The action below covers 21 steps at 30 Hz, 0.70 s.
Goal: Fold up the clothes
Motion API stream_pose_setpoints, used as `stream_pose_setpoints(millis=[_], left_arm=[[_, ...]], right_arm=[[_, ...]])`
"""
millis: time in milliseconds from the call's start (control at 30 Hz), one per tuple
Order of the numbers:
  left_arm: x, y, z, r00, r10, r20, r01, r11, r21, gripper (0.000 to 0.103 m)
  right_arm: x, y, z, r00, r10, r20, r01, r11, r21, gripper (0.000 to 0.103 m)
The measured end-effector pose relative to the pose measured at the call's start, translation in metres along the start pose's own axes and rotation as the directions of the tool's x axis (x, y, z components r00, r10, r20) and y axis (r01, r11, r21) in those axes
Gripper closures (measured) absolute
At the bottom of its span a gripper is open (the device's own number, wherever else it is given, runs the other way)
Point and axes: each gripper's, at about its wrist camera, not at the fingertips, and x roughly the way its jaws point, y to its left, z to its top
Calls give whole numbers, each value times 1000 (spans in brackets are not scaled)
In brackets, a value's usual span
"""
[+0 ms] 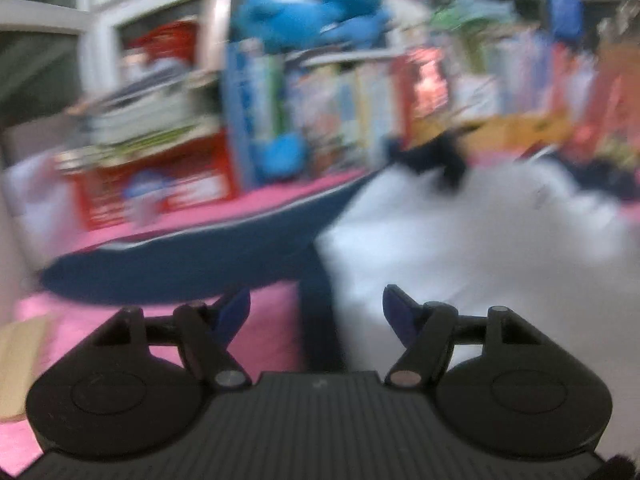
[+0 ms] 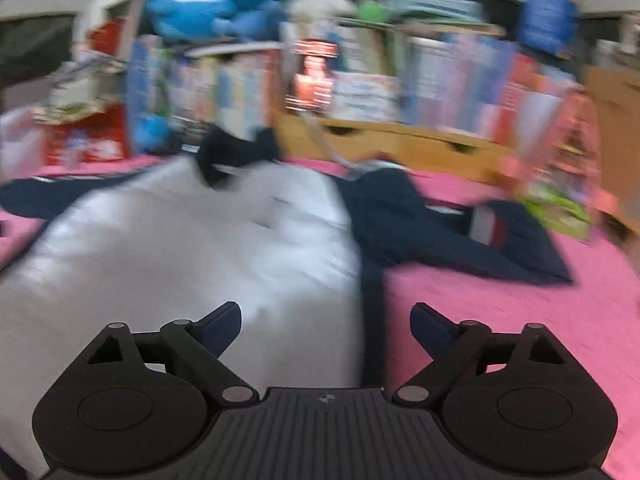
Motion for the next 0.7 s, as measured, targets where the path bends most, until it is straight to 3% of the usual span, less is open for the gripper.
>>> stream_pose_setpoints(millis=[67, 133, 200, 267, 367, 467, 567, 633, 700], left_arm=[[18, -20, 11, 997, -81, 6, 81, 997, 7, 31], [40, -41, 12, 995, -104, -8, 104, 993, 59, 35], [64, -50, 4, 995, -82, -52, 87, 991, 98, 43], [82, -46, -8, 992, -48, -116, 59, 993, 98, 45], [88, -29, -17, 989, -9, -147, 15, 999, 40, 40], [92, -13, -24, 985, -20, -170, 13, 999, -45, 29], [93, -10, -27, 984, -30, -175, 18, 998, -66, 28], [94, -10, -28, 984, -27, -175, 16, 998, -65, 27], [94, -9, -29, 984, -28, -175, 16, 998, -67, 27]], right_arm=[[21, 13, 10, 997, 73, -28, -73, 997, -9, 28], [42, 23, 18, 990, 116, -75, -116, 993, 1, 44], [64, 32, 25, 980, 158, -121, -157, 987, 17, 55], [84, 30, 28, 969, 185, -166, -175, 982, 75, 64], [111, 28, 36, 963, 194, -186, -181, 980, 83, 67], [139, 44, 56, 968, 151, -200, -155, 988, -7, 68], [179, 43, 78, 980, 77, -184, -93, 992, -81, 67], [212, 27, 97, 988, -40, -149, 25, 995, -101, 67], [235, 5, 119, 969, -174, -175, 172, 985, -28, 70]])
